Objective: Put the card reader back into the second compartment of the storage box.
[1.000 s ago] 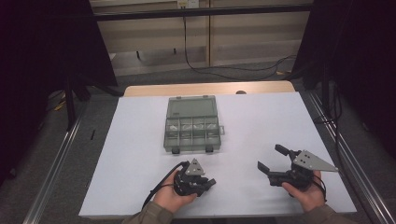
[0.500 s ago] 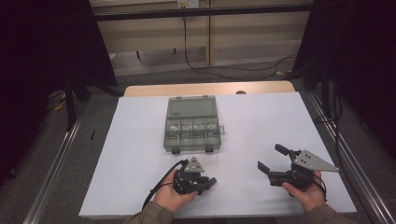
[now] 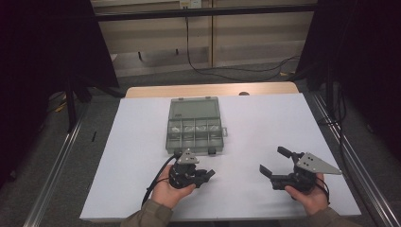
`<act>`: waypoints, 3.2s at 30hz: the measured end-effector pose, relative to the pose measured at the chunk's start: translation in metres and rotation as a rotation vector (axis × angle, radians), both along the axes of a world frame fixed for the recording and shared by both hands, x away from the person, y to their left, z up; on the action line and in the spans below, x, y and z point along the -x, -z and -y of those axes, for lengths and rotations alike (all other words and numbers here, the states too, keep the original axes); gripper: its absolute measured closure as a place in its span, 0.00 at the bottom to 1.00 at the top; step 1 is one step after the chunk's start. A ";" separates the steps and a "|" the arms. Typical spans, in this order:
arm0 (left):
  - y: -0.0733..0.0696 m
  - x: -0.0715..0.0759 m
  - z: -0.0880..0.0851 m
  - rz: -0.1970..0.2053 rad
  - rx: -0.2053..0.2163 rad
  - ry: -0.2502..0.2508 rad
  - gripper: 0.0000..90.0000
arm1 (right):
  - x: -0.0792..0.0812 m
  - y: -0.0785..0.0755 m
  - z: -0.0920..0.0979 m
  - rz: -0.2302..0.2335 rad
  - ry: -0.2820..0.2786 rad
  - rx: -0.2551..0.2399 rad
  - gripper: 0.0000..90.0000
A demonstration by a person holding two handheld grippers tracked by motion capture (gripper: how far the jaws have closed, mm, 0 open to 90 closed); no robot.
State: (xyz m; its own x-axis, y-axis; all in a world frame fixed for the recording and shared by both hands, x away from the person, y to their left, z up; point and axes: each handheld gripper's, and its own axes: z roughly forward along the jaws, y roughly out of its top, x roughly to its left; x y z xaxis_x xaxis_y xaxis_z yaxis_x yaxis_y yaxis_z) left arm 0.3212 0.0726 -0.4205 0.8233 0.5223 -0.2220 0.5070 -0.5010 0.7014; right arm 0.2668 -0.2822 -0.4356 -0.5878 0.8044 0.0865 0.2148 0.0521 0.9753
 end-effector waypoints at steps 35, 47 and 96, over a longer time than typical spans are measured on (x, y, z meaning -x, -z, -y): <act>-0.028 -0.028 -0.014 0.021 0.053 -0.133 0.82 | 0.000 0.001 0.001 -0.005 -0.021 -0.008 0.00; -0.037 -0.041 -0.013 0.030 0.057 -0.163 0.82 | 0.000 0.002 0.000 -0.005 -0.028 -0.002 0.00; -0.042 -0.085 -0.018 0.056 0.072 -0.323 0.82 | 0.000 0.001 0.000 0.008 -0.035 -0.005 0.01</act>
